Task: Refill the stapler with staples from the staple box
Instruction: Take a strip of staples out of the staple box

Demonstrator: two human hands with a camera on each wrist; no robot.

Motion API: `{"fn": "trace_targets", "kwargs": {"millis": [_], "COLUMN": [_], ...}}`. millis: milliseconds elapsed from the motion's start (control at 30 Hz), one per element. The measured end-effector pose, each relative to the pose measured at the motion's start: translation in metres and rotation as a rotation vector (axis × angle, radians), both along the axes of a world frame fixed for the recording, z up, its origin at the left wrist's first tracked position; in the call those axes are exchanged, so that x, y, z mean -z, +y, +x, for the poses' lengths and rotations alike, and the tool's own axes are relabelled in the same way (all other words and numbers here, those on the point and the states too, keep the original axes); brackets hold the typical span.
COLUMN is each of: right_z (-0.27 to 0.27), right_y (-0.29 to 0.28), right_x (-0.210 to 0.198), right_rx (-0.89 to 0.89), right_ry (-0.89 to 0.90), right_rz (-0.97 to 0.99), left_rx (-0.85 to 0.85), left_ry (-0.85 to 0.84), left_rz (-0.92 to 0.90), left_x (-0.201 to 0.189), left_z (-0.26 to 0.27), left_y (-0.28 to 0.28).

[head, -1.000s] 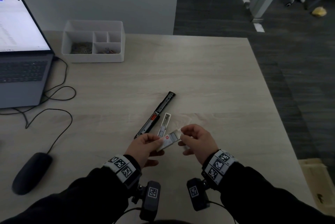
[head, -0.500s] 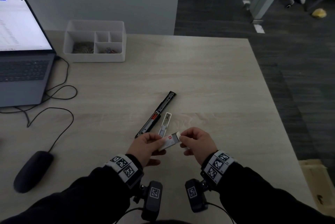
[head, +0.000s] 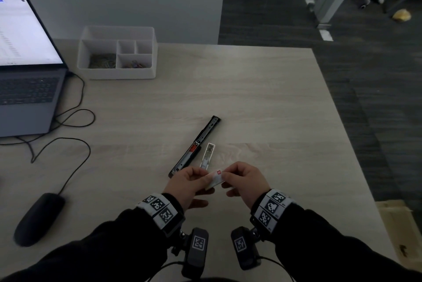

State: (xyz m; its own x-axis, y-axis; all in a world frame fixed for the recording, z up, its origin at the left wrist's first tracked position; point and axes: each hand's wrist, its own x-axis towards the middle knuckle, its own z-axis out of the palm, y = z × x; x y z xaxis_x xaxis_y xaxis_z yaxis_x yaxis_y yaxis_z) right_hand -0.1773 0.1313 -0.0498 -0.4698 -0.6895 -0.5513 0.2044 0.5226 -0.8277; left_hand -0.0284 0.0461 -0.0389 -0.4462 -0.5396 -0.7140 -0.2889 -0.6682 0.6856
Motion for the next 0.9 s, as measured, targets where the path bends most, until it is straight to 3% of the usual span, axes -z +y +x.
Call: {"fn": "trace_targets", "kwargs": {"millis": [167, 300, 433, 533, 700, 900], "right_z": [-0.005, -0.028, -0.069, -0.094, -0.106, -0.101], "right_y": [-0.003, -0.009, -0.012, -0.013, -0.010, 0.001], "right_x": [0.001, 0.007, 0.020, 0.033, 0.043, 0.041], "right_rx": [0.016, 0.187, 0.302, 0.238, 0.111, -0.073], "right_ry": [-0.013, -0.026, 0.187, 0.368, 0.522, 0.752], "right_rz": [0.008, 0.029, 0.136, 0.240, 0.354, 0.311], "left_rx": [0.045, 0.089, 0.176, 0.213, 0.266, 0.255], "left_ry": [-0.006, -0.124, -0.275, -0.322, -0.336, -0.398], "left_rz": [-0.004, -0.153, -0.369, -0.428, -0.457, -0.675], "left_x": [0.000, 0.006, 0.012, 0.015, 0.021, 0.022], "left_z": [-0.006, -0.004, 0.005, 0.008, 0.006, 0.005], "left_y": [-0.002, -0.011, -0.023, -0.029, -0.029, -0.043]}}
